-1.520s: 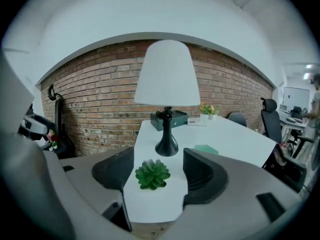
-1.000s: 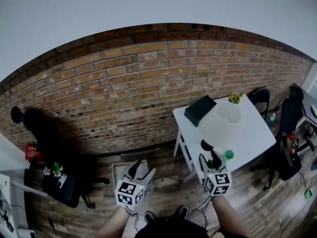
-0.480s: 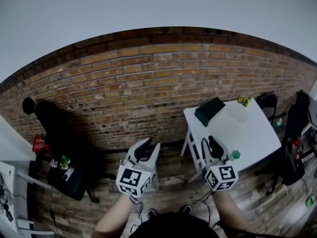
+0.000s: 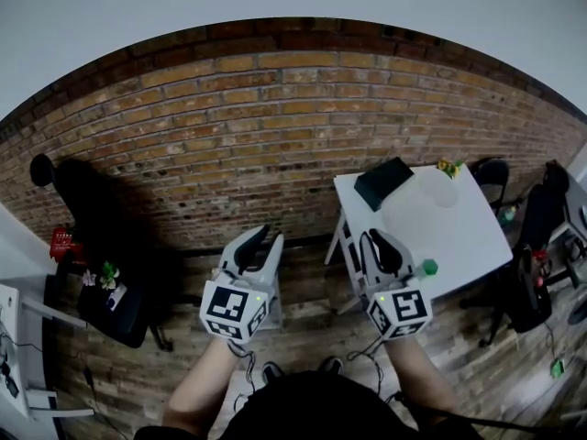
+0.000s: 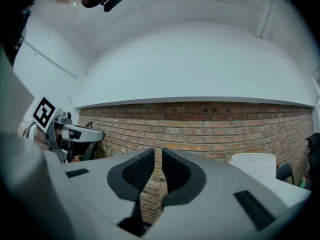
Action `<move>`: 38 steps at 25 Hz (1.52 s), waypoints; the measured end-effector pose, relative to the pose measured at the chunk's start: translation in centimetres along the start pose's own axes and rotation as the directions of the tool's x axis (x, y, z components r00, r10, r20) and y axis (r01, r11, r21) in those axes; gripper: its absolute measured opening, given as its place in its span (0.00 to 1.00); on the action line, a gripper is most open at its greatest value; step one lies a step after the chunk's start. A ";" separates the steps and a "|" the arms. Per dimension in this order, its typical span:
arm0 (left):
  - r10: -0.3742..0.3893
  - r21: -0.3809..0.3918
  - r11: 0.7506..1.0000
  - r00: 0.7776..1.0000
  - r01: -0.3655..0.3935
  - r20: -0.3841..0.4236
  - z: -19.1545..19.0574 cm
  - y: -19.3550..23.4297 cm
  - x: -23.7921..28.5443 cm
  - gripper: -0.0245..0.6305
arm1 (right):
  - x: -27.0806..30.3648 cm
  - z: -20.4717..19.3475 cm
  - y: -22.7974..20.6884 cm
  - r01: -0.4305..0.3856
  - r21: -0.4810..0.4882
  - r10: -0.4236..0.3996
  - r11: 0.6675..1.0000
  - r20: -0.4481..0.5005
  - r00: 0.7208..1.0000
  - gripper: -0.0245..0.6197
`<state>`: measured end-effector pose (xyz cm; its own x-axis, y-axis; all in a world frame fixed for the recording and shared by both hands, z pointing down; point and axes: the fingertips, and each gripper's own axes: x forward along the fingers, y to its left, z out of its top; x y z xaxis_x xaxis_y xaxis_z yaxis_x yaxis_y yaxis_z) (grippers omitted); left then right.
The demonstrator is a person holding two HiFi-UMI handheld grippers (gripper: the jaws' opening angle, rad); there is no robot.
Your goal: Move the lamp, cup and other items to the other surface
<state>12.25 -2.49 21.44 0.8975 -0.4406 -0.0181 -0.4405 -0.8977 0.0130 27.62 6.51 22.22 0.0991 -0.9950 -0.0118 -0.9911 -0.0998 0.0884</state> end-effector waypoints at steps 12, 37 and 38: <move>-0.011 -0.037 0.999 1.000 0.010 -0.022 -1.4 -0.7 0.6 0.17 | -0.4 -0.7 -0.4 -0.004 -0.015 0.004 1.000 0.001 1.000 0.05; -0.025 -0.052 0.998 0.999 0.023 -0.030 -2.4 -0.1 -0.6 0.17 | -0.6 -0.8 1.0 0.002 -0.013 -0.002 1.000 -0.007 1.000 0.05; -0.026 -0.054 0.998 0.999 0.024 -0.032 -2.4 0.0 -0.6 0.17 | -0.5 -0.8 1.1 0.003 -0.012 -0.003 1.000 -0.006 1.000 0.05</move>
<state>11.74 -2.17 23.87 0.9088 -0.4170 0.0139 -0.4170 -0.9065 0.0663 26.54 6.94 23.09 0.1023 -0.9947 -0.0064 -0.9896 -0.1024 0.1007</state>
